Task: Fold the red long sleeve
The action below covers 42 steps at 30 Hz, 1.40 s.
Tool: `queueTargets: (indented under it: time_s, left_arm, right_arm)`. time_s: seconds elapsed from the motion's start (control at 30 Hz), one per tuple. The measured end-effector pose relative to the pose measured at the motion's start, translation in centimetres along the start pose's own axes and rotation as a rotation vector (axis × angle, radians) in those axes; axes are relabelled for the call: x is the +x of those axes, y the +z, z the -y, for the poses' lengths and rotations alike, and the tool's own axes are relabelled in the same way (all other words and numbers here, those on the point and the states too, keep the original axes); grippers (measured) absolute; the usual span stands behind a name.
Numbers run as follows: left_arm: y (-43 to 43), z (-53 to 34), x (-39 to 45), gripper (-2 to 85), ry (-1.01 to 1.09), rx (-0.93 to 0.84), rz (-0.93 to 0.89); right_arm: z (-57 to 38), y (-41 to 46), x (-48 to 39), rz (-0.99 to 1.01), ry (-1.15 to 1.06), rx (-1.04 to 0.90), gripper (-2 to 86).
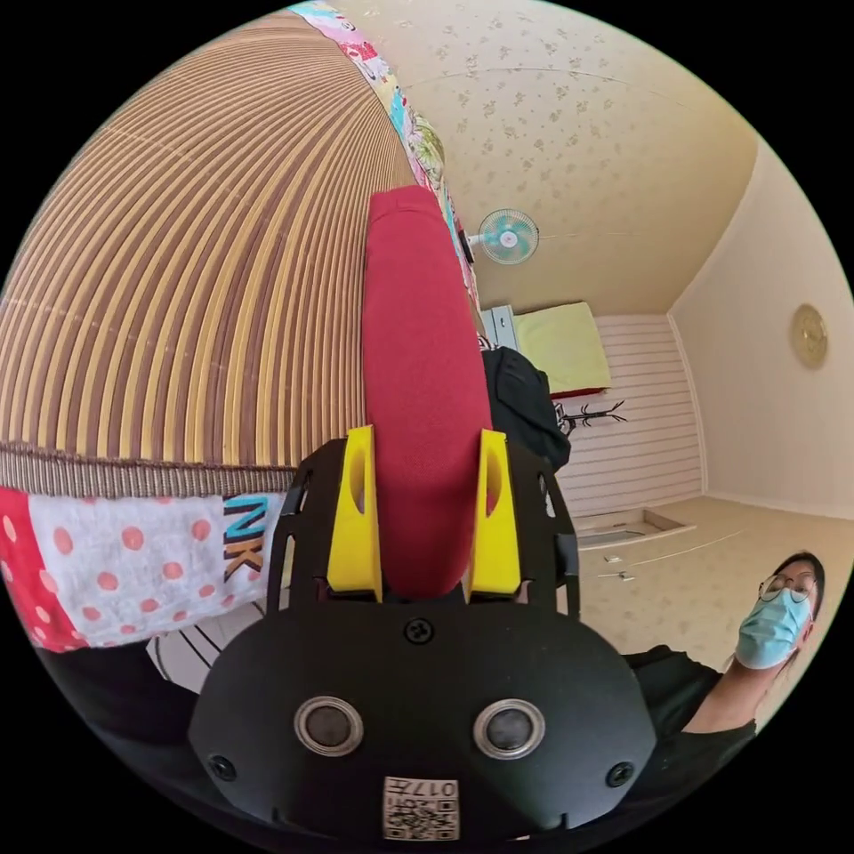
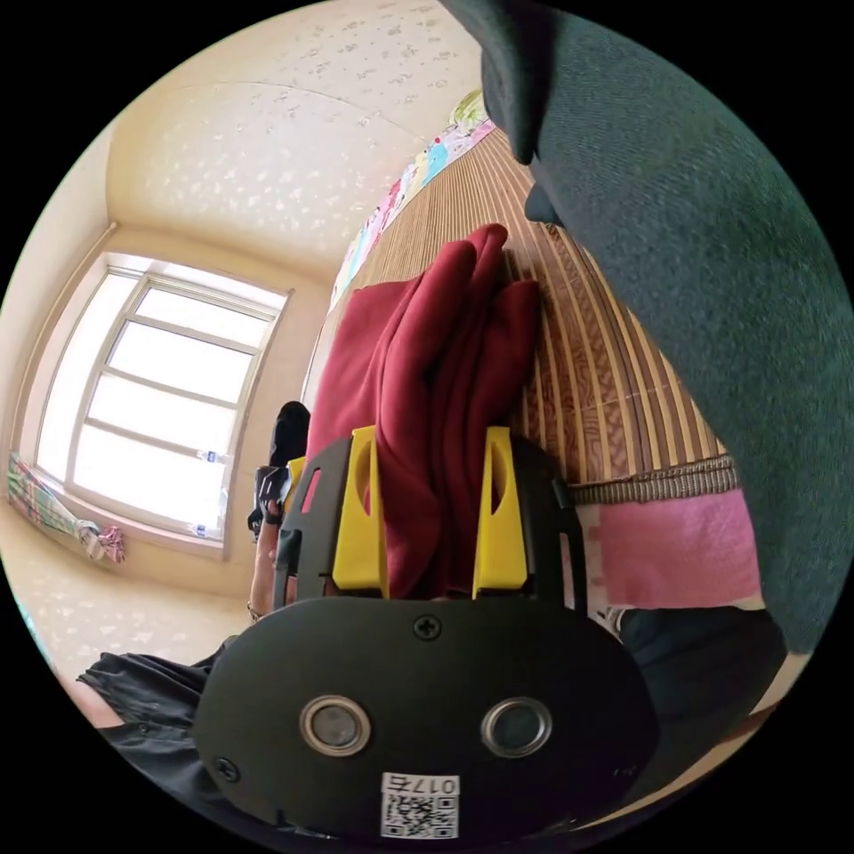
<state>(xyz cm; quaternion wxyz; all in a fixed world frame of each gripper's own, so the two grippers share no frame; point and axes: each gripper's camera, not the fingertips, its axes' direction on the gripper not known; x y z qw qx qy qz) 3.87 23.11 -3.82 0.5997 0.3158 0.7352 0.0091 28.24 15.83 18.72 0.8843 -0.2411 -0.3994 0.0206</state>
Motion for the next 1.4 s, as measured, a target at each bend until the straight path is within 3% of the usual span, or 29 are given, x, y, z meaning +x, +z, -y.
queueTargets:
  time_s: [0.13, 0.27, 0.43, 0.5, 0.6, 0.63, 0.7, 0.77, 0.83, 0.9, 1.0, 1.1, 1.17, 1.27, 1.4]
  left_arm:
    - [-6.0, -1.2, 2.4, 13.7, 0.081, 0.112, 0.052]
    - [-15.1, -1.7, 5.4, 13.5, 0.172, 0.240, 0.174]
    - [-34.3, -1.4, 10.8, 13.5, 0.293, 0.431, 0.368]
    - [-41.4, -0.6, 12.8, 13.4, 0.297, 0.487, 0.466]
    - [-52.3, -1.1, 16.1, 12.2, 0.168, 0.686, 0.783]
    - [-55.3, -2.4, 17.0, 11.6, 0.112, 0.818, 0.901]
    - [-57.7, -3.9, 16.6, 12.0, 0.075, 0.934, 0.951]
    - [-57.6, -3.2, 14.0, 11.4, 0.080, 0.894, 0.904]
    - [-54.4, 0.2, 7.1, 11.7, -0.009, 0.619, 0.844]
    - [-50.7, 1.9, 1.3, 12.3, -0.093, 0.418, 0.875]
    - [-48.1, -0.2, -1.7, 11.7, -0.053, 0.496, 0.837]
    - [-46.8, -3.4, 0.1, 12.3, 0.001, 0.669, 0.747]
    - [-44.8, -4.6, 1.0, 13.9, 0.035, 0.682, 0.698]
    - [-40.0, -7.4, 2.4, 14.9, 0.082, 0.694, 0.644]
    - [-32.0, -10.7, 1.4, 9.5, 0.134, 0.658, 0.394]
  right_arm:
    - [-0.3, 1.2, -3.1, 0.137, -0.090, -0.020, 13.9]
    - [-0.4, 5.7, -10.5, 0.112, -0.268, -0.067, 13.7]
    - [0.1, 14.3, -22.4, 0.303, -0.383, -0.055, 13.4]
    - [0.4, 17.3, -26.7, 0.392, -0.379, -0.030, 13.4]
    - [0.7, 22.7, -32.4, 0.525, -0.275, 0.017, 13.6]
    - [0.6, 25.5, -34.1, 0.534, -0.239, 0.013, 13.6]
    - [-0.3, 30.6, -35.3, 0.434, -0.119, -0.049, 13.2]
    - [-2.1, 35.4, -34.8, 0.304, -0.049, -0.161, 11.7]
    - [-4.5, 38.5, -32.1, 0.188, -0.056, -0.251, 7.5]
    - [-5.9, 37.9, -30.0, 0.210, -0.123, -0.240, 5.9]
    - [-7.2, 34.9, -27.2, 0.202, -0.270, -0.263, 4.1]
    - [-7.3, 29.4, -23.7, 0.193, -0.405, -0.241, 3.2]
    - [-7.0, 24.7, -21.5, 0.176, -0.464, -0.203, 2.8]
    - [-7.3, 15.4, -18.4, 0.064, -0.564, -0.066, 2.6]
    - [-8.5, 2.1, -15.8, -0.195, -0.627, 0.181, 3.1]
